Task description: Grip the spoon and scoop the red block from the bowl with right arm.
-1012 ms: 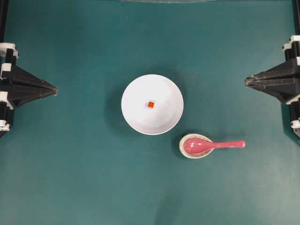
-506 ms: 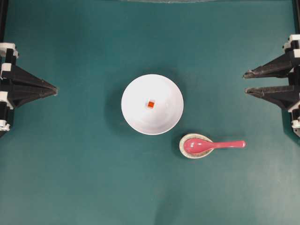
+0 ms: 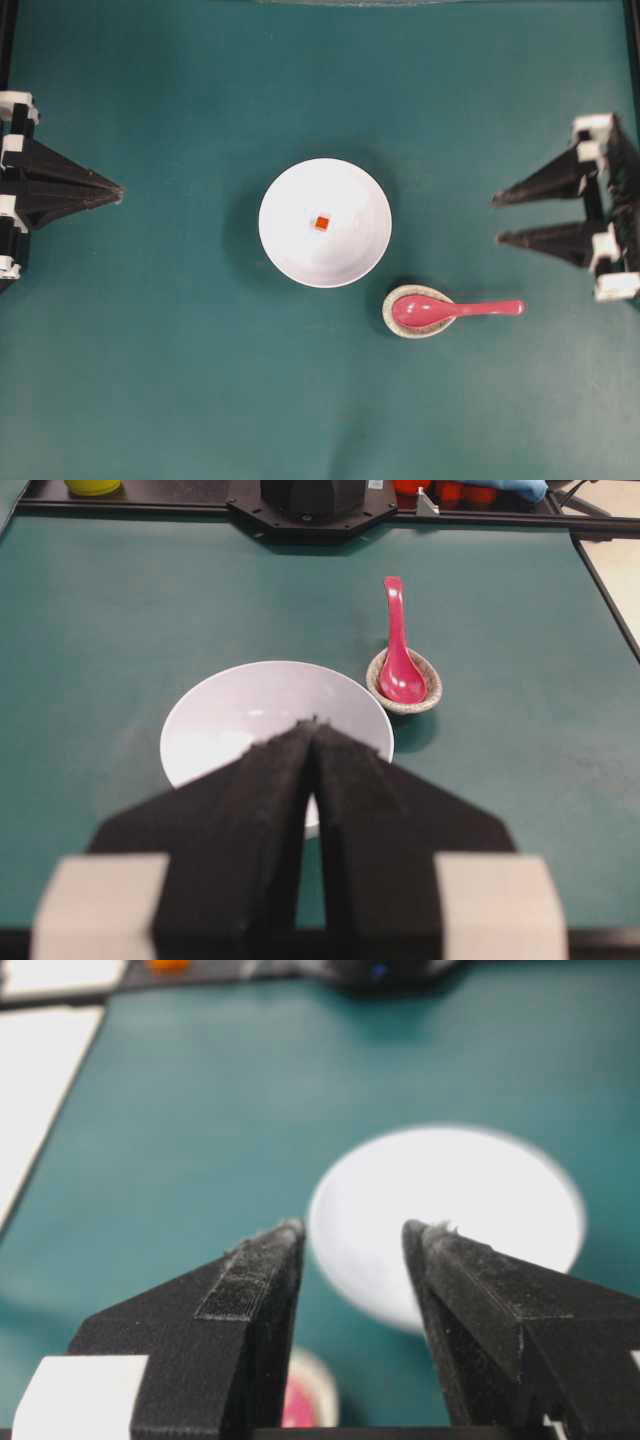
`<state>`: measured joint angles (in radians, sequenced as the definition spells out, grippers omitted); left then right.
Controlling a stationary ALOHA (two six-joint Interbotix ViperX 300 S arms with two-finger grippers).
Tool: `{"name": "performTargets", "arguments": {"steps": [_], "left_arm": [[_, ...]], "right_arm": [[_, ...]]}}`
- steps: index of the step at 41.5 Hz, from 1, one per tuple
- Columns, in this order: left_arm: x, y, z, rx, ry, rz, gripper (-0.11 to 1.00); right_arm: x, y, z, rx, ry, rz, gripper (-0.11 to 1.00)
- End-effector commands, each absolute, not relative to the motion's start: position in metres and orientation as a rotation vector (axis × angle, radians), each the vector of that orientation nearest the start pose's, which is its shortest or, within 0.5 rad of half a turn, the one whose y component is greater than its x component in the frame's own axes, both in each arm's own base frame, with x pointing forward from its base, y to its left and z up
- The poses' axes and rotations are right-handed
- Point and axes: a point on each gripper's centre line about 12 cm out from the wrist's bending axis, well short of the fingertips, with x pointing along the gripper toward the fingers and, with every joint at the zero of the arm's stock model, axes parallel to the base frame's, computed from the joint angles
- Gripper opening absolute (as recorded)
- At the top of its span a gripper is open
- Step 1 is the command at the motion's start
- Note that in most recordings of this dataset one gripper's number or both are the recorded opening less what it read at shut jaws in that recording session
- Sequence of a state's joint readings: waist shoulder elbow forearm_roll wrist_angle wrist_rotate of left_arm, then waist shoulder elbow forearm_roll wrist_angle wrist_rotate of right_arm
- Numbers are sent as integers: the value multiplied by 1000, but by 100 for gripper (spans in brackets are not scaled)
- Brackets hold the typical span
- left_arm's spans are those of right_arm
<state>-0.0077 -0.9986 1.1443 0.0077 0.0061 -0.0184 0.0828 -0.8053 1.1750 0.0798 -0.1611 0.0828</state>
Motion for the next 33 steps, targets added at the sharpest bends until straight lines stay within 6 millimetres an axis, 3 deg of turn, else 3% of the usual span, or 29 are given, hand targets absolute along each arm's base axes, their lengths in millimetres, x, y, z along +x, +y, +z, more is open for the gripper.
{"name": "performTargets", "arguments": {"steps": [1, 18, 33], "left_arm": [[196, -2, 292, -9, 117, -10, 0], [196, -2, 293, -10, 115, -10, 0], [196, -2, 291, -10, 121, -10, 0]], "right_arm": [[220, 25, 230, 175, 192, 81, 51], [218, 50, 148, 246, 272, 104, 51], [224, 61, 106, 217, 363, 66, 51]]}}
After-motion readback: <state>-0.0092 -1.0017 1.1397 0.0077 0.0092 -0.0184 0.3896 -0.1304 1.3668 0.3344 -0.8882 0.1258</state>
